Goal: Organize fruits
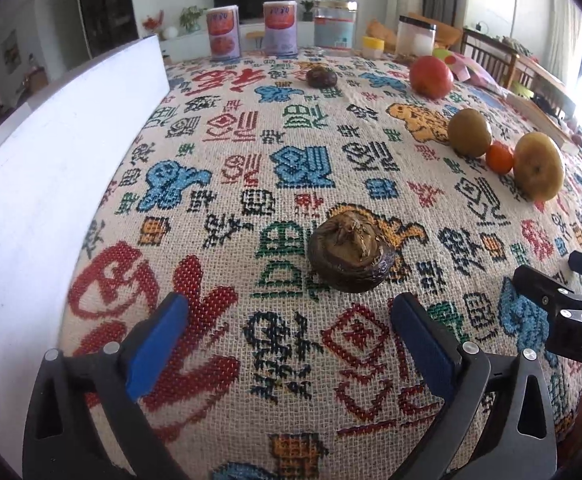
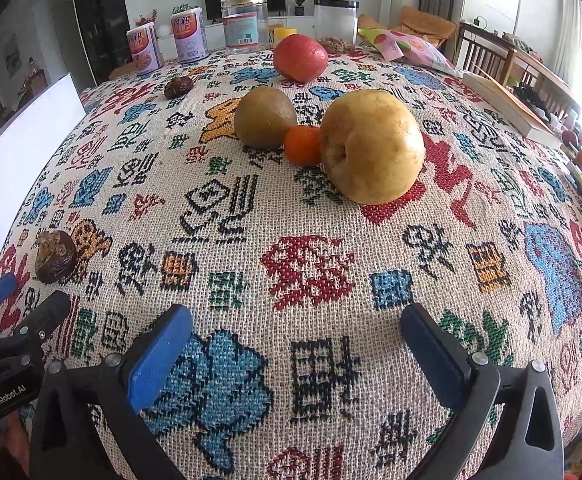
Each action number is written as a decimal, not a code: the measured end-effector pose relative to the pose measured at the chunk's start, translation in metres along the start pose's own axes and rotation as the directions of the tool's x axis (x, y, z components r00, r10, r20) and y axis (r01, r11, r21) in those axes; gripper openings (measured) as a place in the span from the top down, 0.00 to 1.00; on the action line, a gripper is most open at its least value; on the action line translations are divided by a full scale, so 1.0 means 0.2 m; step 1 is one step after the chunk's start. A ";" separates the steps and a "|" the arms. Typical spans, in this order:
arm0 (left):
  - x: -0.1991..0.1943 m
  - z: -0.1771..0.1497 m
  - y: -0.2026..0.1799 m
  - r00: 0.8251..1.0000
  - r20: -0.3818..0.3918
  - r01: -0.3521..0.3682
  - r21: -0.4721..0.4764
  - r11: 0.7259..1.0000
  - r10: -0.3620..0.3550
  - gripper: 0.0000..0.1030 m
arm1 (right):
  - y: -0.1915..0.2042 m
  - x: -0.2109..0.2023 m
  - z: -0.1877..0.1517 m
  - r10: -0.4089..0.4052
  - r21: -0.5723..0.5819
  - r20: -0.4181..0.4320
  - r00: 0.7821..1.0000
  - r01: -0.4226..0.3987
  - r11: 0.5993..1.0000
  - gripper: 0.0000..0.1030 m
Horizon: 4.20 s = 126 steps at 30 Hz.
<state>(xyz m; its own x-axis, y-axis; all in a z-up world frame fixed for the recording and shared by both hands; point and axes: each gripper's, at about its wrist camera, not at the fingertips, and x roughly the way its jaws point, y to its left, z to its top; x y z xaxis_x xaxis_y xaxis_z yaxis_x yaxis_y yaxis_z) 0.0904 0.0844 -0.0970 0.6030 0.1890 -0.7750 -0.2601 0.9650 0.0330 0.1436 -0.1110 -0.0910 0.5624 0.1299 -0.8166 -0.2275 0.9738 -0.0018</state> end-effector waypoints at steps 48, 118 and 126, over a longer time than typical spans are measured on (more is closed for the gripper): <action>0.00 0.00 0.00 1.000 0.000 0.001 -0.002 1.000 -0.001 0.00 | -0.70 0.06 0.18 0.321 0.487 0.315 0.893 -0.442 0.753 0.42; 0.00 0.00 -0.01 1.000 0.001 0.001 0.000 1.000 -0.001 0.00 | -0.36 0.09 0.18 -0.405 0.577 -0.148 0.902 0.412 0.706 0.00; 0.00 0.00 -0.01 1.000 0.002 0.006 0.000 1.000 -0.006 0.00 | -0.35 0.14 0.24 -0.413 0.568 -0.120 0.903 0.404 0.717 0.00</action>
<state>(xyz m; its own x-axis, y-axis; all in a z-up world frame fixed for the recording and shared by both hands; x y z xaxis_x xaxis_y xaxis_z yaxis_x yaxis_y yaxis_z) 0.0909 0.0824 -0.0966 0.6061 0.1836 -0.7739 -0.2567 0.9661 0.0281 0.2141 -0.1656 -0.0858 0.5059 -0.3074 -0.8060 0.5158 0.8567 -0.0030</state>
